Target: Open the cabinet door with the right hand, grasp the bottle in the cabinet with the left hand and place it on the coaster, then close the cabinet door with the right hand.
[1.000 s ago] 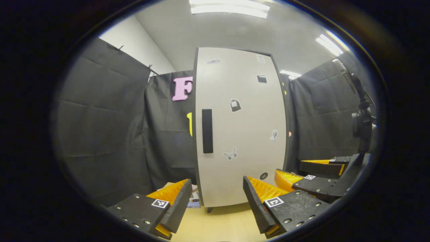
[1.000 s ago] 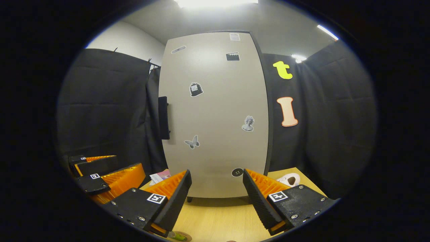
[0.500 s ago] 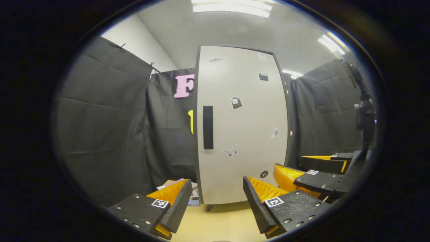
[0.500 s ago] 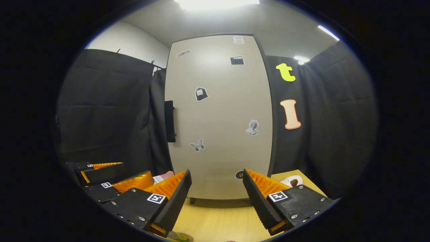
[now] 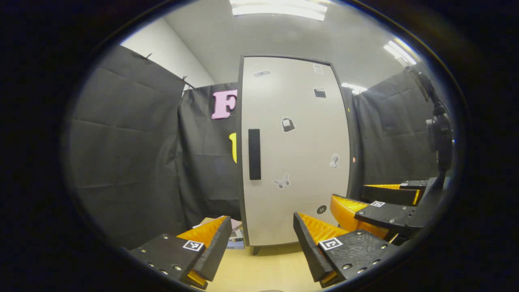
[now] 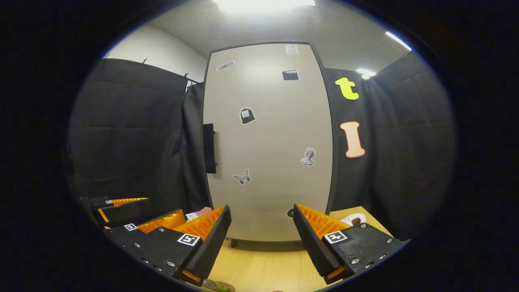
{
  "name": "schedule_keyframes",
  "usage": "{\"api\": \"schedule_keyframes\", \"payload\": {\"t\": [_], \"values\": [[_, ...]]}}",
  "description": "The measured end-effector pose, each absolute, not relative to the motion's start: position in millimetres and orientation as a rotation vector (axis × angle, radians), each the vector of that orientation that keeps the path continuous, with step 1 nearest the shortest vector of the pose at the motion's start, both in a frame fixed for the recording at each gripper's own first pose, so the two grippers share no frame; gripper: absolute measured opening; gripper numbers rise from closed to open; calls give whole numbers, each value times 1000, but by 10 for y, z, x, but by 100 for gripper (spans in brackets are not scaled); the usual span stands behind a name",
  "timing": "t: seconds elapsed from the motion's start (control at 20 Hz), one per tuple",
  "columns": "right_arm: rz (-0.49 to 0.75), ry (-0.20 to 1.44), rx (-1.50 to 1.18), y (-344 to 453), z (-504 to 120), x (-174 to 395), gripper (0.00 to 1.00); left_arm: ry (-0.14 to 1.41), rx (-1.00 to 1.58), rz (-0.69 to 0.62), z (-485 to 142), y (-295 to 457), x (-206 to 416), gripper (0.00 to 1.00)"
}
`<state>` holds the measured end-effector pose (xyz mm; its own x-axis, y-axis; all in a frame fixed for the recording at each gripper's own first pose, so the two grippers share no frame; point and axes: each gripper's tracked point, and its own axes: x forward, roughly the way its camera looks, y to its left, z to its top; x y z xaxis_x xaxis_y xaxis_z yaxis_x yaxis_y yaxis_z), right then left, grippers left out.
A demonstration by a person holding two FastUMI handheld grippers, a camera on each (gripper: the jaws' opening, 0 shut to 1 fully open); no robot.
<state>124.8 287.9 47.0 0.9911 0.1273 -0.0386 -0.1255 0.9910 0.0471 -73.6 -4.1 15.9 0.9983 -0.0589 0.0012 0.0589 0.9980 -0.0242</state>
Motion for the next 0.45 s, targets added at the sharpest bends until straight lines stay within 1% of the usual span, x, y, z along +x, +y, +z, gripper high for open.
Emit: {"api": "schedule_keyframes", "payload": {"t": [0.15,0.2,0.25,0.45], "values": [[133,45,39,2898,462,1243,95,-1,-26,-51,157,-32,-755,91],[133,43,41,2904,462,1243,95,2,-28,-54,147,-37,-759,87],[132,40,43,2896,476,1244,95,1,-25,-49,151,-24,-770,91],[127,41,46,2874,470,1260,95,2,-19,-41,151,17,-765,91]]}}
